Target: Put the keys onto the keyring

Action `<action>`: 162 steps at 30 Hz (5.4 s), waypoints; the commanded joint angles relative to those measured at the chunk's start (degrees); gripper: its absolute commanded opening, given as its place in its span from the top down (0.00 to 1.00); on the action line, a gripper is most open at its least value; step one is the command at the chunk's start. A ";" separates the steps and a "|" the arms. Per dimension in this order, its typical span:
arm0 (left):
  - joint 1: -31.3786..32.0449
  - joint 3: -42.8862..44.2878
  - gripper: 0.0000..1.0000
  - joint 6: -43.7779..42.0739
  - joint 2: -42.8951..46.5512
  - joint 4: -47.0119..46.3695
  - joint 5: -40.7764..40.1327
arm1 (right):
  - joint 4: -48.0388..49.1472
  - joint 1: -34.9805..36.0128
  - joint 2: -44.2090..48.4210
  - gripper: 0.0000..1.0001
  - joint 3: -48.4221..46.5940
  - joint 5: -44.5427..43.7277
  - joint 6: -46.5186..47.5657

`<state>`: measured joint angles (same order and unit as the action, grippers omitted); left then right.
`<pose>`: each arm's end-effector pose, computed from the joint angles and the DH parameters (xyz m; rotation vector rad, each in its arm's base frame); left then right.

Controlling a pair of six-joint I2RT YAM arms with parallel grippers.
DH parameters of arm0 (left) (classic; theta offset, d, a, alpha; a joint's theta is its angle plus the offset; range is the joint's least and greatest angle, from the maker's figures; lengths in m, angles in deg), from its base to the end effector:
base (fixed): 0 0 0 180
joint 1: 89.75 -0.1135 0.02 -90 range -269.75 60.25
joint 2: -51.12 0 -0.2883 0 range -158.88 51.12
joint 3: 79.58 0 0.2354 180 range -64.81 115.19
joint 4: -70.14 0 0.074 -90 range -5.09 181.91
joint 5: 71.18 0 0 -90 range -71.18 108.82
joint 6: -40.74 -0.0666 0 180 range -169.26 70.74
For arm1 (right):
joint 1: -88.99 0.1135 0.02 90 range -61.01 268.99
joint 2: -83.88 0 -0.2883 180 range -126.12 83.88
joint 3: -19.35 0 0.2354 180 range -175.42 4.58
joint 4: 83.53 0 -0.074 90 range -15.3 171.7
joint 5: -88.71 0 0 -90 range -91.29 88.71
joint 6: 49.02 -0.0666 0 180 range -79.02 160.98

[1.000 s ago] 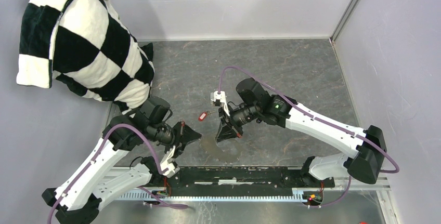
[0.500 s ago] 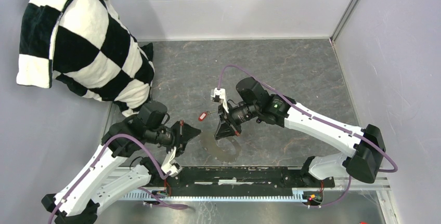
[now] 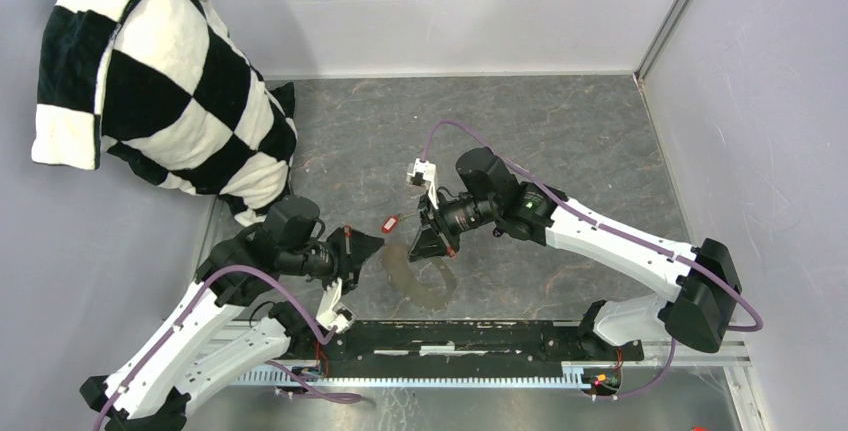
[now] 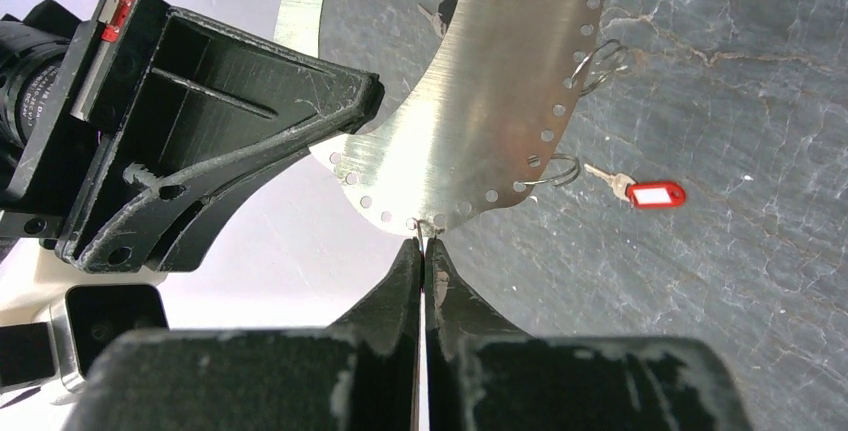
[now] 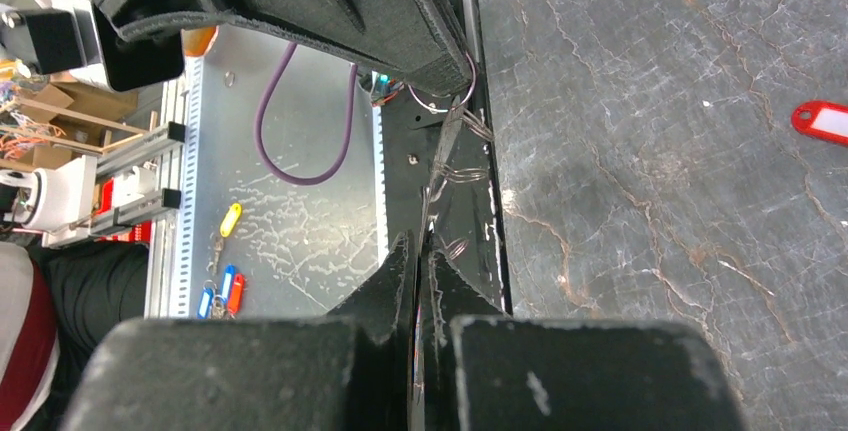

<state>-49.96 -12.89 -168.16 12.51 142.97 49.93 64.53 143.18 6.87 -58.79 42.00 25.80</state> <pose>0.0513 -0.0875 0.3120 2.2145 0.1563 0.1120 0.1360 0.2666 0.3363 -1.2377 1.9649 1.4714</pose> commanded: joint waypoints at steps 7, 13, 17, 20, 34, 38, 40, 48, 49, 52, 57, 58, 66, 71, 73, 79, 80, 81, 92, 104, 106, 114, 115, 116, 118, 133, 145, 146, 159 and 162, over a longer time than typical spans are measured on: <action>-0.77 -3.15 0.98 -9.80 -1.71 -2.16 -12.66 | 22.14 2.58 1.18 1.00 -2.36 18.04 -8.70; -0.77 -4.28 0.98 -12.43 -1.18 -4.01 -11.94 | 25.62 3.04 0.21 1.00 -1.65 18.28 -11.29; -0.76 -3.97 0.78 -9.48 -0.08 -5.27 -7.88 | 19.09 2.62 0.65 1.00 -3.38 16.83 -5.73; -0.77 -2.53 0.61 -2.28 0.61 -5.20 -4.35 | 13.61 1.59 2.17 0.99 -3.15 15.79 -1.55; -0.72 14.67 0.27 39.29 -5.85 2.69 12.50 | 7.66 -0.71 4.91 1.00 -1.15 19.06 4.95; -0.77 15.05 0.26 44.40 -5.98 5.50 16.39 | 7.90 -1.38 5.27 1.00 -1.04 19.86 4.97; -0.77 14.36 0.28 44.06 -5.54 5.55 16.83 | 8.07 -1.42 5.26 1.00 -0.89 20.31 4.83; -0.77 8.87 0.51 40.85 0.44 -3.76 17.59 | 11.11 -1.54 5.47 1.00 -0.02 21.84 2.64; -0.77 8.00 0.56 39.38 1.51 -4.77 17.92 | 11.62 -1.55 5.56 1.00 0.30 22.13 2.24; -0.77 5.71 0.64 35.42 4.28 -7.42 19.09 | 12.80 -1.59 5.64 1.00 0.95 22.36 1.35; -0.77 1.14 0.53 29.70 9.06 -13.74 21.11 | 14.27 -1.55 5.21 1.00 1.10 22.97 0.23; -0.77 0.05 0.53 27.85 10.02 -15.00 21.29 | 14.21 -1.51 5.10 1.00 0.93 22.92 0.15; -0.77 -6.46 0.50 20.46 14.96 -24.19 23.48 | 15.22 -1.54 4.59 0.99 0.64 23.42 -0.70; -0.77 -8.03 0.56 15.67 15.48 -27.48 24.06 | 15.41 -1.59 4.50 1.00 0.72 23.27 -0.86; -0.77 -8.15 0.58 15.09 15.58 -28.21 24.29 | 15.43 -1.56 4.39 0.99 0.74 23.09 -0.91; -0.77 -8.11 0.64 14.03 16.67 -27.68 25.62 | 15.06 -1.55 4.27 1.00 0.54 22.76 -0.83; -0.77 -7.90 0.66 13.15 16.76 -26.56 25.69 | 14.98 -1.56 4.24 1.00 0.44 22.71 -0.76; -0.77 -7.63 0.67 11.76 16.69 -25.11 25.78 | 14.95 -1.57 4.14 1.00 0.30 22.60 -0.74; -0.77 -7.09 0.83 5.56 16.05 -21.30 25.46 | 13.96 -1.55 3.97 1.00 -0.26 21.50 -0.47; -0.77 -7.30 0.98 0.17 15.94 -18.97 19.42 | 7.59 -2.57 3.59 1.00 -1.29 17.00 3.51; -0.77 -7.11 0.98 -0.65 15.37 -17.23 17.00 | 3.13 -2.88 2.88 1.00 -3.03 14.11 6.26; -0.77 -5.31 0.98 -5.21 11.72 -7.04 6.79 | -4.24 -2.86 1.53 1.00 -5.86 5.68 10.41; -0.77 -5.19 0.98 -5.42 11.45 -6.44 6.08 | -4.63 -2.88 1.38 1.00 -6.13 5.12 10.67; -0.77 -5.06 0.98 -5.61 11.18 -5.74 5.66 | -4.88 -2.86 1.13 1.00 -6.31 4.83 10.69; -0.77 -4.59 0.98 -5.82 10.41 -4.31 5.01 | -4.72 -2.87 0.65 1.00 -6.54 4.54 10.42; -0.77 2.66 0.52 8.96 5.07 2.23 6.83 | -2.42 -2.96 0.86 1.00 -4.29 7.01 11.18; -0.77 2.18 0.36 26.58 5.25 -2.73 8.14 | 0.19 -3.22 3.14 1.00 -2.68 16.51 12.04; -0.77 1.72 0.36 26.97 5.60 -3.18 8.71 | 2.02 -3.27 3.71 1.00 -1.89 17.18 10.88; -0.72 -3.55 0.42 42.67 10.66 -22.09 18.82 | 16.75 -3.30 3.99 1.00 1.95 23.67 0.16; -0.77 -2.66 0.48 44.75 10.61 -22.11 20.37 | 16.78 -3.27 3.57 1.00 1.92 23.69 -0.22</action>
<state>-50.66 -16.69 -130.47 22.78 124.68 65.47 76.95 140.08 10.08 -56.45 63.51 27.70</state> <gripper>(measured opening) 0.554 0.010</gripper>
